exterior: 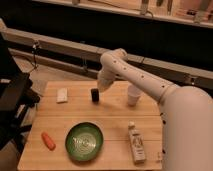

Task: Knock the eraser over

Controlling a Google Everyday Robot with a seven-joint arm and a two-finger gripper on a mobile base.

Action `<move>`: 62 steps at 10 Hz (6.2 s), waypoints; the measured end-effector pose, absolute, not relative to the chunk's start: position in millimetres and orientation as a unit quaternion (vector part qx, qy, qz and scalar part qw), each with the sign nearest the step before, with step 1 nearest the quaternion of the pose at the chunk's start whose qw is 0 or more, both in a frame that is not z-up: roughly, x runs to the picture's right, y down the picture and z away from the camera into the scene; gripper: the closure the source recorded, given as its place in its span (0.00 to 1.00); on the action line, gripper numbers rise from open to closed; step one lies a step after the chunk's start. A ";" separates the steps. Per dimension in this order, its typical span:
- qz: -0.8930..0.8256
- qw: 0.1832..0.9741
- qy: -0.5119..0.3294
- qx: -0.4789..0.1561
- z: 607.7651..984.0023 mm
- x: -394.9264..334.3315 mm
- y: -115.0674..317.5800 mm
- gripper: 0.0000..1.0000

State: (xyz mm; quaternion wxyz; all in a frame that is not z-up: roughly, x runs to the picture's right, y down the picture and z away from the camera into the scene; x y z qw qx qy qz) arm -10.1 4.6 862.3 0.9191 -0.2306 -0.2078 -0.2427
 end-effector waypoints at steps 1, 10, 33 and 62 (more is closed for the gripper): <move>-0.245 0.918 -0.208 -0.230 863.3 -12.5 5.1 1.00; -0.250 0.917 -0.211 -0.228 868.3 -19.6 5.2 1.00; -0.263 0.914 -0.218 -0.219 880.6 -34.4 2.6 1.00; -0.278 0.911 -0.227 -0.204 889.0 -46.0 -2.1 1.00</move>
